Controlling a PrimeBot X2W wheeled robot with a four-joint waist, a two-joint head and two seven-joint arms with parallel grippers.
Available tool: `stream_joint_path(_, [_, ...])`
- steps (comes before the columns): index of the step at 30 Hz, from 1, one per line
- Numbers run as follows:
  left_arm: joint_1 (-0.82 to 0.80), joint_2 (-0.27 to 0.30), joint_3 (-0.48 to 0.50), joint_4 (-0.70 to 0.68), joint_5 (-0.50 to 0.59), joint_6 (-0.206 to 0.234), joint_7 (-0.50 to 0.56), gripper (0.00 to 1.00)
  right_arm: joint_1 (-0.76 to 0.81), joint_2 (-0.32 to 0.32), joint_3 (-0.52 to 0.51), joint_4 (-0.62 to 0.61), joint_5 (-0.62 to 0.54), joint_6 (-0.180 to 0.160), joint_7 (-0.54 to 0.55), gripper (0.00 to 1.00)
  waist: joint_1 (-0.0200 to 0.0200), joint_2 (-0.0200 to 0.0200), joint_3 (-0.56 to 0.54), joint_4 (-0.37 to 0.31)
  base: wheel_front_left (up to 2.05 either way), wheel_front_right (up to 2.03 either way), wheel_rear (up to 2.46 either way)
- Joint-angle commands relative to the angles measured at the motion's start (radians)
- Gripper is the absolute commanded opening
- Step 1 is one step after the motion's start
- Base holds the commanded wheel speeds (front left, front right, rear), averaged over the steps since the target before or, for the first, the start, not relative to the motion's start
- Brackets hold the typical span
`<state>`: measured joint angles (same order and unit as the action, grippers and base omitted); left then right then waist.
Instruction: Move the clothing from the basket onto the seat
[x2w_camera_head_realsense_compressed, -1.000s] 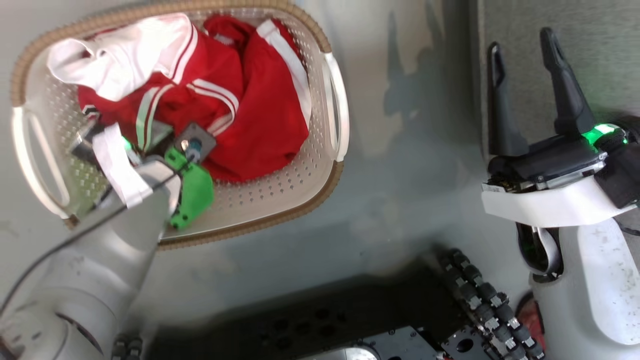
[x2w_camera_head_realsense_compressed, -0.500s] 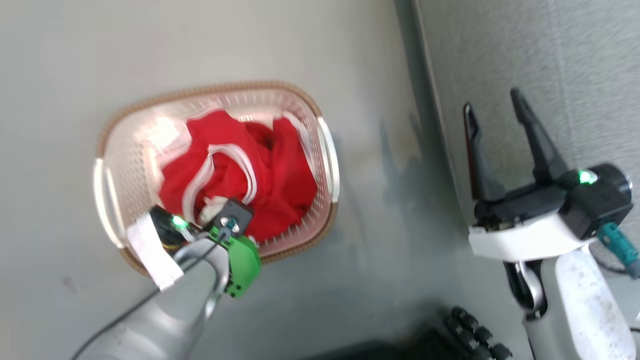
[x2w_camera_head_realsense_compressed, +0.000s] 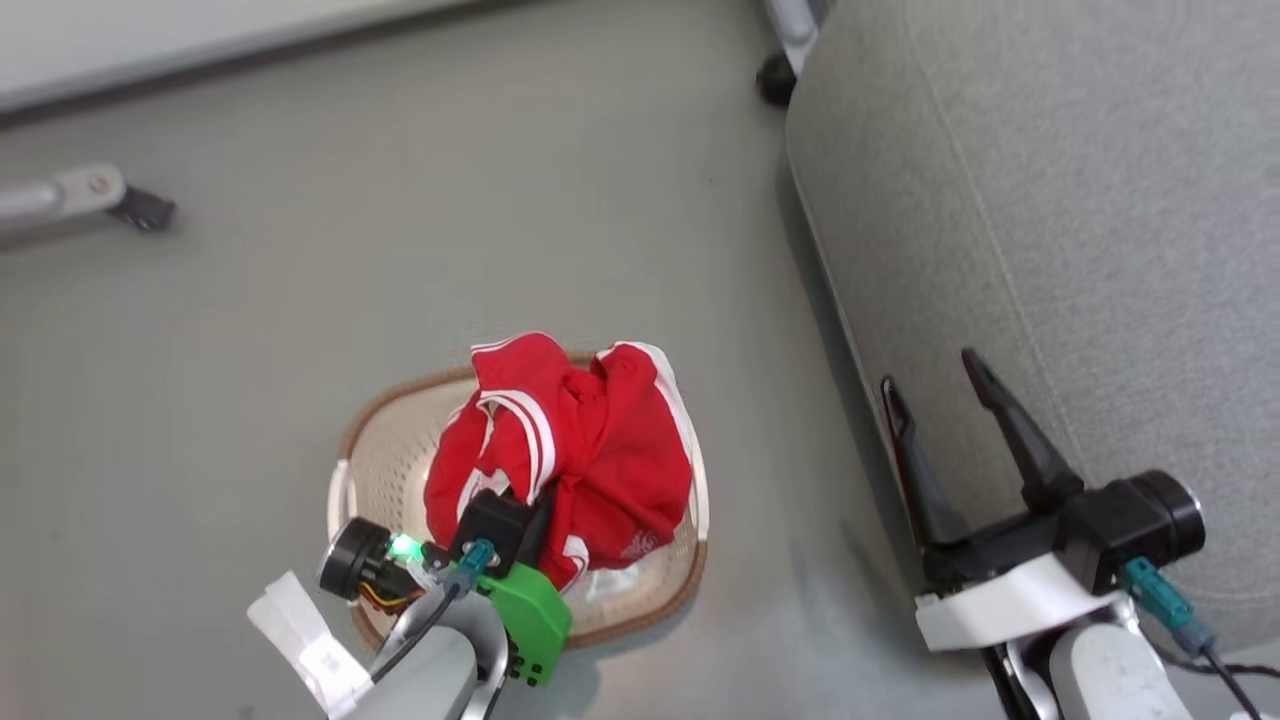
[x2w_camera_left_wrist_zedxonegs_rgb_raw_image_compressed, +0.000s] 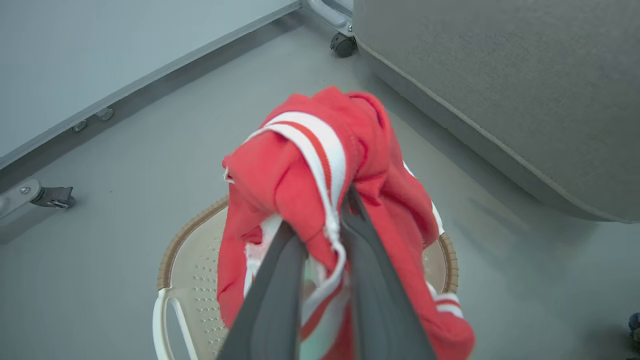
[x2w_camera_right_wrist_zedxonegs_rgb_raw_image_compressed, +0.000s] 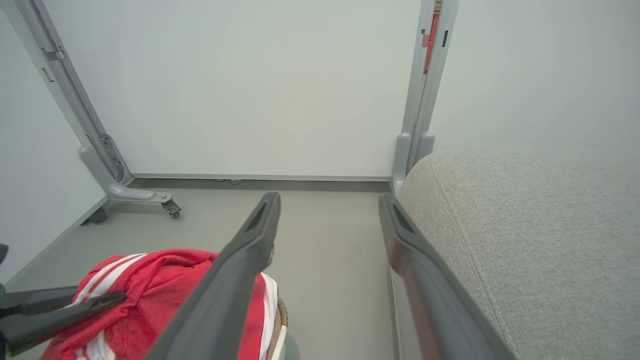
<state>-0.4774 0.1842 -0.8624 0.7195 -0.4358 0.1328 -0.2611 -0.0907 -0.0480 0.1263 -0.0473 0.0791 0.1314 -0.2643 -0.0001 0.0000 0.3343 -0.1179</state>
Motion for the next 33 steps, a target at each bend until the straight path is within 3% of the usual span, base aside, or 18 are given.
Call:
stream_joint_path(1, [0.042, 0.005, 0.023, -0.036, 0.009, 0.01, -0.006, 0.0, 0.037, -0.004, 0.003, 0.007, -0.005, -0.001, 0.0, 1.0, 0.0001, 0.0, -0.24, 0.048, 0.0, 0.0, 0.0])
stream_joint_path(10, [0.146, 0.003, 0.183, -0.289, 0.057, 0.018, -0.006, 0.0, 0.129, -0.004, 0.028, 0.022, -0.005, -0.001, 0.0, 1.0, 0.0001, 0.0, -0.361, 0.038, 0.0, 0.0, 0.0])
stream_joint_path(16, [0.171, -0.007, 0.246, -0.413, 0.087, 0.0, -0.006, 0.0, 0.149, -0.004, 0.048, 0.023, -0.002, -0.001, 0.0, 1.0, 0.0001, 0.0, -0.391, 0.027, 0.0, 0.0, 0.0])
stream_joint_path(24, [0.171, 0.012, 0.231, -0.493, 0.164, -0.031, -0.006, 0.0, 0.137, -0.004, 0.086, 0.012, -0.025, -0.001, 0.0, 1.0, 0.0001, 0.0, -0.398, 0.023, 0.0, 0.0, 0.0])
stream_joint_path(33, [0.174, 0.0, 0.188, -0.496, 0.186, -0.07, -0.006, 0.0, 0.11, -0.004, 0.112, 0.013, -0.06, -0.001, 0.0, 1.0, 0.0001, 0.0, -0.384, 0.039, 0.0, 0.0, 0.0])
